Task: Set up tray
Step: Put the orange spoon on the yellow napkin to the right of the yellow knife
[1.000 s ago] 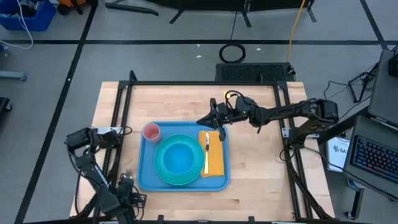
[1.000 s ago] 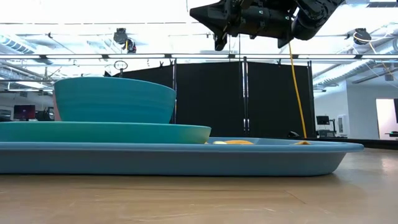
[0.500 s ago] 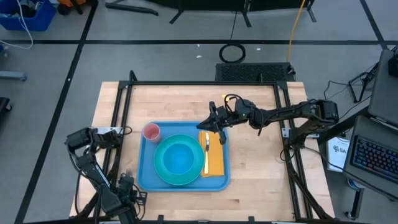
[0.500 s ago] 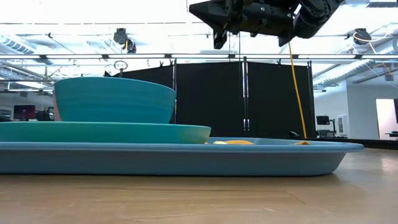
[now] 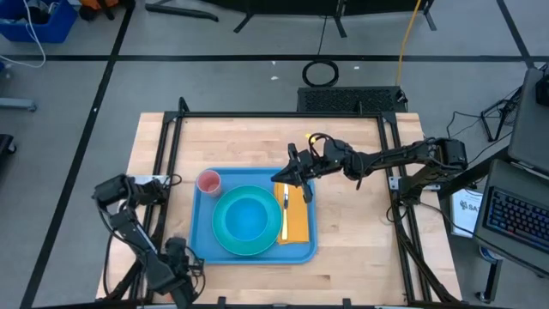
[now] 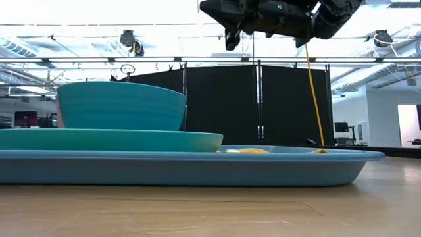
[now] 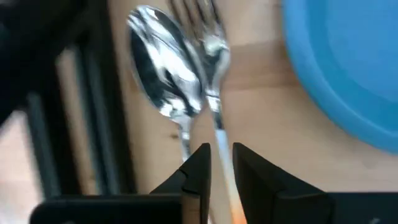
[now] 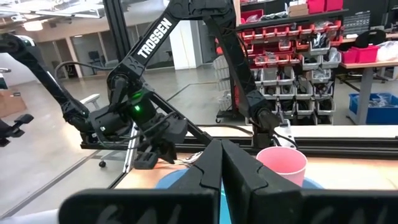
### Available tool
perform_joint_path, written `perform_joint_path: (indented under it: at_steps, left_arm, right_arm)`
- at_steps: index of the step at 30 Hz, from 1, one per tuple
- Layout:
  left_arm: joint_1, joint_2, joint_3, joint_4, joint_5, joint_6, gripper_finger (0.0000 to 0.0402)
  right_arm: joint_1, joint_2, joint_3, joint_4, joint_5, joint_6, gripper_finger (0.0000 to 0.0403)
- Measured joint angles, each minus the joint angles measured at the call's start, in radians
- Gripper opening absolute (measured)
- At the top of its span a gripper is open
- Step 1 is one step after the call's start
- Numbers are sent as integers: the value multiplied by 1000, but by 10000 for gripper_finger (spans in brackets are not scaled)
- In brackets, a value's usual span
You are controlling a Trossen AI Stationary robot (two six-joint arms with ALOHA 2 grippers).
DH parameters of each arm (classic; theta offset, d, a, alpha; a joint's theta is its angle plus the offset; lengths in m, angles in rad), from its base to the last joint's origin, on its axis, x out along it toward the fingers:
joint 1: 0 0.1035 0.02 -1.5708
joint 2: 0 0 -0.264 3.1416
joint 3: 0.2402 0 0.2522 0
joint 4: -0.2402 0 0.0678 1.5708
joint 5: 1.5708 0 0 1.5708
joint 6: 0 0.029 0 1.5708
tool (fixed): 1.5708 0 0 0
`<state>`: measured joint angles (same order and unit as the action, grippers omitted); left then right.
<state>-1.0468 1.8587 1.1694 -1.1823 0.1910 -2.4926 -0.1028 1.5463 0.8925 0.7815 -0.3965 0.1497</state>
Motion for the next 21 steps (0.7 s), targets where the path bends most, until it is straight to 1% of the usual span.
perform_joint_path:
  at_steps: [3,6,8,11,14,17,19,21]
  left_arm:
    - [29,0,0,-9,31,49,46]
    - [46,0,0,22,68,56,22]
    - [57,0,0,42,139,29,8]
    - [66,0,0,53,233,21,5]
    - [61,0,0,63,230,7,26]
    - [48,0,0,71,224,-23,60]
    - [36,0,0,87,185,-34,84]
    - [25,0,1,87,167,-53,109]
  right_arm:
    - [5,0,0,0,1,2,2]
    - [12,0,0,-1,0,2,2]
    - [18,0,0,-5,0,2,2]
    - [27,0,0,-7,0,2,2]
    - [33,0,0,-8,-1,2,2]
    - [40,0,0,-8,-1,2,2]
    - [45,0,0,-9,-1,2,2]
    - [48,0,0,-9,-1,2,2]
